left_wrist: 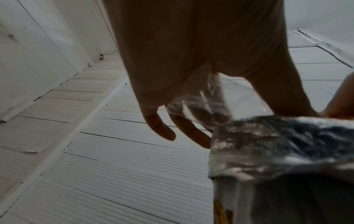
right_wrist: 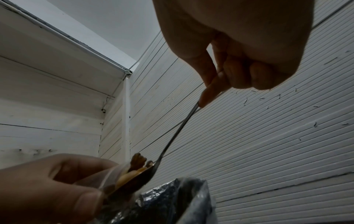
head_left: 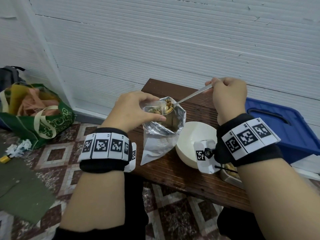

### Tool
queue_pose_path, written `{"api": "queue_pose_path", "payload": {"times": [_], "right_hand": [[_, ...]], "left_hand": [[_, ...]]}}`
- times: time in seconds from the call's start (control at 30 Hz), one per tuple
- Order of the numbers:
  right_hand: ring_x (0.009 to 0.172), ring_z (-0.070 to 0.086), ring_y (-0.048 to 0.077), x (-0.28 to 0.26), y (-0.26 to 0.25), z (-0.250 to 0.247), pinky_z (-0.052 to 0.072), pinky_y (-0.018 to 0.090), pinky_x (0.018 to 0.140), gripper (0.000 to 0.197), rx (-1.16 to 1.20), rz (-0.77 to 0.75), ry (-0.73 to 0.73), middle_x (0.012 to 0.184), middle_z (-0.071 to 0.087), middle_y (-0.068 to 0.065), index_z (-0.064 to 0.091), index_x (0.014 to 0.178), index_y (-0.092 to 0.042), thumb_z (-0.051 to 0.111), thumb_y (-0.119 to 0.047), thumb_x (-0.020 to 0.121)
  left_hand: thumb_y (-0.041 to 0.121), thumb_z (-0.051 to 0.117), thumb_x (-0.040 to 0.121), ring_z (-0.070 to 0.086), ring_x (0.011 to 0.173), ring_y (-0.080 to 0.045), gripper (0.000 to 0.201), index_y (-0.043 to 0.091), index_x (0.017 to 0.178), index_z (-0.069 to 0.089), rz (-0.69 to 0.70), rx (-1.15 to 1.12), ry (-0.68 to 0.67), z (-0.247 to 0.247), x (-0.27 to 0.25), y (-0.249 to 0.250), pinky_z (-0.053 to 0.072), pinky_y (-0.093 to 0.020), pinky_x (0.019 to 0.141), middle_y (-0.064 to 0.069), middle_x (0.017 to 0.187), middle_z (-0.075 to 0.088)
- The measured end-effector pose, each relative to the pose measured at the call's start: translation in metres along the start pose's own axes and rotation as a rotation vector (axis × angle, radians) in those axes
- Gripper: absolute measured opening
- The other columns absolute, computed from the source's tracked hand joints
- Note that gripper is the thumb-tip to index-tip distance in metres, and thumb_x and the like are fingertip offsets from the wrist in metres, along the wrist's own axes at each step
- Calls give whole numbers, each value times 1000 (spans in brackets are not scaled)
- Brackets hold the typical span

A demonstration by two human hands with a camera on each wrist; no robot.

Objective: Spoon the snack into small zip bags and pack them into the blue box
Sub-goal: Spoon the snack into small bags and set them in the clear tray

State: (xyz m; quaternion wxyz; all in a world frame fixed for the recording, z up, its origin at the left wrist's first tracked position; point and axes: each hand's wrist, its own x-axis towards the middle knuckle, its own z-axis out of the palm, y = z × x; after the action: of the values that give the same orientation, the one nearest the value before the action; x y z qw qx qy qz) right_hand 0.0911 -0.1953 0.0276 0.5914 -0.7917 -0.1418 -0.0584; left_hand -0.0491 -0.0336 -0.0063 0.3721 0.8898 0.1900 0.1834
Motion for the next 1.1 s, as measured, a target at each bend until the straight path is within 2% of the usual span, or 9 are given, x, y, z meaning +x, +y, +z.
{"api": "queue_pose_path", "payload": {"times": [0.2,0.33,0.43,0.53,0.63,0.67,0.8,0.93,1.1], "right_hand": [[74,56,-5,-1,0,5,41,15,69,43,0,-12,-33,80,67,-13,64,55,-15,50,-16,96],[74,54,-12,-3,-3,8,36,6,65,42,13,-19,-65,80,67,-13,65,56,-12,50,-15,96],[76,56,-8,-6,-5,11,39,9,69,42,38,-31,-82,79,67,-13,65,57,-13,51,-15,96],[83,62,1,-10,-8,13,43,13,78,35,106,-113,-112,78,69,-11,67,67,-18,50,-18,97],[81,64,7,-14,-11,9,45,12,77,23,225,-300,-106,81,68,-2,68,83,-18,50,-17,98],[77,62,5,-14,-12,7,44,11,73,22,262,-361,-87,83,68,0,68,86,-15,49,-16,98],[60,53,-5,-12,-16,-3,39,10,63,20,380,-452,46,84,65,6,66,89,-10,48,-14,99],[65,57,-1,-12,-9,-9,47,18,66,24,326,-396,202,79,64,-7,62,80,-21,47,-16,98],[59,51,-2,-28,10,4,37,7,55,17,-68,-430,-128,71,61,-18,71,92,-21,54,-20,96]], "left_hand": [[71,72,43,56,105,-4,66,42,102,65,-10,-30,-10,3,1,0,41,-43,104,25,97,62],[80,68,43,56,104,-3,51,52,84,58,14,-35,-2,7,2,2,37,-47,105,32,90,59],[85,60,42,56,104,-4,52,51,81,57,24,-33,32,13,3,5,33,-44,106,30,88,61],[83,66,49,59,96,-3,49,48,83,62,18,-116,74,17,4,6,43,-41,99,26,86,65],[52,78,66,57,90,2,32,36,89,63,-10,-229,90,15,5,7,45,-9,76,19,91,63],[46,78,70,56,89,3,28,35,90,62,-12,-243,98,14,5,7,43,-6,72,18,93,62],[42,77,73,62,86,1,24,33,87,60,-50,-318,155,9,3,-1,48,-17,74,15,89,66],[38,77,75,66,71,3,28,22,95,64,-49,-366,143,4,0,-6,48,-10,58,7,84,71],[53,74,63,65,78,4,37,30,90,64,-51,-348,116,5,-1,-4,49,-14,70,13,81,71]]}}
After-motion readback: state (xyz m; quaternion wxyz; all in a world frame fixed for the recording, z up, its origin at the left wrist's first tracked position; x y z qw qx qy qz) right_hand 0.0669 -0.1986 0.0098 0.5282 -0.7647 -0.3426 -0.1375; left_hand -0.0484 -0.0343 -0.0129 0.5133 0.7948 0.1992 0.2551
